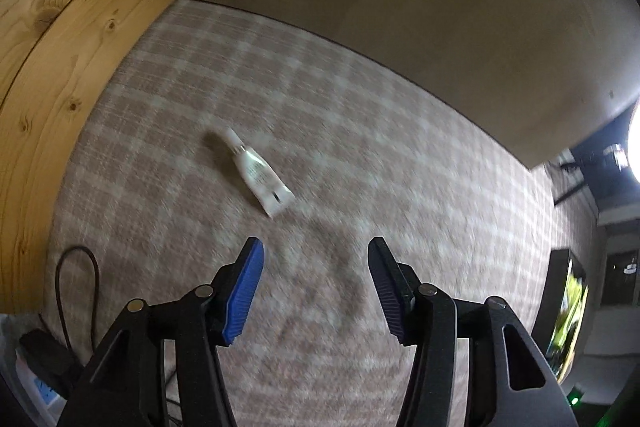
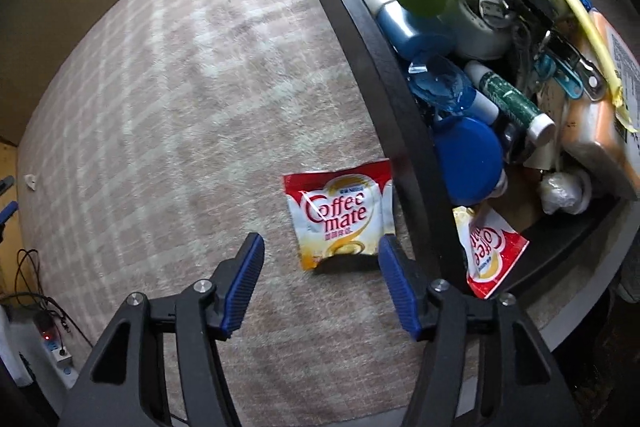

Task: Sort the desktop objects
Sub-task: 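Grasp the Coffee-mate sachet with the right gripper while the left grasps the white tube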

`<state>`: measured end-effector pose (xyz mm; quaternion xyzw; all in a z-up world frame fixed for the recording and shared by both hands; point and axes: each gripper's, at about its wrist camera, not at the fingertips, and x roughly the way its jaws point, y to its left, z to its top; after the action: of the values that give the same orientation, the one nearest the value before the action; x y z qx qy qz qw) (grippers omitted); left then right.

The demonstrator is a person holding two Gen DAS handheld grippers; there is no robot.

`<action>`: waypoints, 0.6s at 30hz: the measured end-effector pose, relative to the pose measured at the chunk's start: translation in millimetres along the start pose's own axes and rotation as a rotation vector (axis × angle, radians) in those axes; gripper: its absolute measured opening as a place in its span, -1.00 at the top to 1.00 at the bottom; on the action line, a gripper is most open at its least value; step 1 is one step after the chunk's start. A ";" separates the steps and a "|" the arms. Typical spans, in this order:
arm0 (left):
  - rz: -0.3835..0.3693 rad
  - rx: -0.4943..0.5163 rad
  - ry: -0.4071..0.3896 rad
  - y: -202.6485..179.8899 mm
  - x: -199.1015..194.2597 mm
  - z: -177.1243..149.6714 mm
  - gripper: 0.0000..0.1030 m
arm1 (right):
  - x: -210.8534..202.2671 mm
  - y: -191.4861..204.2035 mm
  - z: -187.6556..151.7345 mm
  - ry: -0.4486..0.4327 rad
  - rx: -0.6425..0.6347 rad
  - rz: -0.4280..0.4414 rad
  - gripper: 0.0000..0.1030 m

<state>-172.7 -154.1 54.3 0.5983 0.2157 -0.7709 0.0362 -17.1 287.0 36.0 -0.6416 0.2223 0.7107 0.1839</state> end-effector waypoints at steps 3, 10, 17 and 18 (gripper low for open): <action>0.006 -0.023 0.006 6.1 7.3 9.7 -0.01 | 6.2 -7.2 2.1 0.016 0.028 0.001 -0.17; 0.049 -0.036 0.040 9.1 34.3 22.2 -0.01 | 13.9 -6.5 12.2 0.035 0.032 -0.004 -0.17; 0.116 -0.023 0.025 16.8 49.0 26.0 0.08 | 21.5 14.5 27.8 0.067 -0.061 -0.033 -0.19; 0.122 -0.019 0.029 17.1 50.4 26.0 0.12 | 23.4 18.2 27.7 0.075 -0.083 -0.039 -0.22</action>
<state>-205.1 -169.2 7.0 0.6211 0.1864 -0.7564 0.0857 -52.6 286.5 16.3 -0.6790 0.1868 0.6911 0.1625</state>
